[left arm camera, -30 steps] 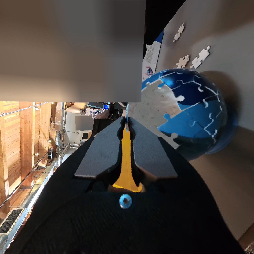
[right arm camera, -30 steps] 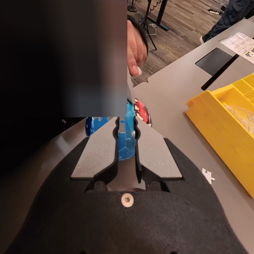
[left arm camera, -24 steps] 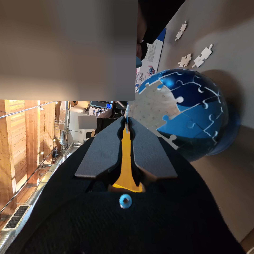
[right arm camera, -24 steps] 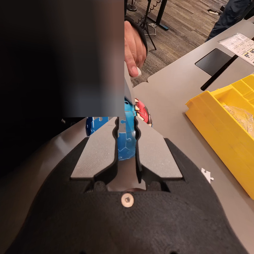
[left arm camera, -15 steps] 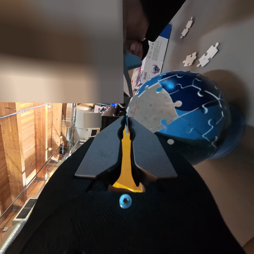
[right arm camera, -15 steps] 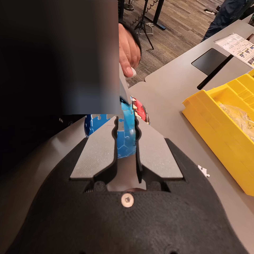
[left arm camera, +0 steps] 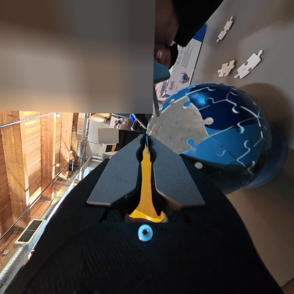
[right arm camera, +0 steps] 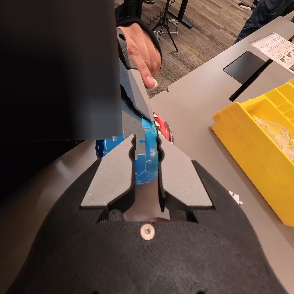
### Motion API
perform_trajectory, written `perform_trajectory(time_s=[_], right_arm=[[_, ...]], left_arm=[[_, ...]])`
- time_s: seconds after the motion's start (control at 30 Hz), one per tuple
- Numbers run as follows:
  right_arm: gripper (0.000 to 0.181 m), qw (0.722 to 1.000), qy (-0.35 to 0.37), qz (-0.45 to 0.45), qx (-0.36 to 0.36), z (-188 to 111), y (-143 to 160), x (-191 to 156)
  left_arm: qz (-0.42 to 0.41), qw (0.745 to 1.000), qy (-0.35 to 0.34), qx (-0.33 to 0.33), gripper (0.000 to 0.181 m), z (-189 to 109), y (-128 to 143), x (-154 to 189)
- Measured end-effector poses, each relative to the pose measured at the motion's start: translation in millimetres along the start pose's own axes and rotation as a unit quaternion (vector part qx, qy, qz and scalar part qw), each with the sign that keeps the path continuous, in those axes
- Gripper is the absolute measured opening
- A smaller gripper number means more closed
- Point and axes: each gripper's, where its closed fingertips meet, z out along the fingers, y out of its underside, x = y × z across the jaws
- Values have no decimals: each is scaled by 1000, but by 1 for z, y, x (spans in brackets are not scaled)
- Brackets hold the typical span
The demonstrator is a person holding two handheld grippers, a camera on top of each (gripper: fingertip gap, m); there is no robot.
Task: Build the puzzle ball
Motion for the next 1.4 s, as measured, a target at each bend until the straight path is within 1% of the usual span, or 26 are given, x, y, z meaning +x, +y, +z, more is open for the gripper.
perform_trajectory(time_s=[0.23,0.37,0.5,0.63,0.83,0.93,1.1,1.2,1.3,1.4], right_arm=[[18,1000,9,-10,-16,1,0,3],[16,999,17,-25,-25,-4,0,1],[14,1000,13,-11,-25,-11,2,3],[7,999,13,-22,-28,-18,7,4],[8,999,-4,-29,-23,-14,8,-1],[7,999,4,-45,-30,-13,9,0],[7,997,4,-73,-19,-14,8,-1],[9,999,-3,-47,-10,-15,12,6],[11,999,-27,4,19,-17,4,10],[15,999,-32,31,12,-14,1,16]], left_arm=[[-3,1000,2,-1,0,0,1,0],[0,1000,1,0,0,0,1,0],[0,1000,0,0,0,0,1,0],[2,1000,-1,-1,0,0,1,0],[3,1000,-1,-1,0,0,1,-1],[2,1000,-2,-1,0,0,1,-1],[3,1000,-3,0,0,0,1,-1],[5,1000,-4,0,0,0,1,-1],[8,1000,-5,0,0,0,1,-1],[10,1000,-7,-1,0,0,1,-1]])
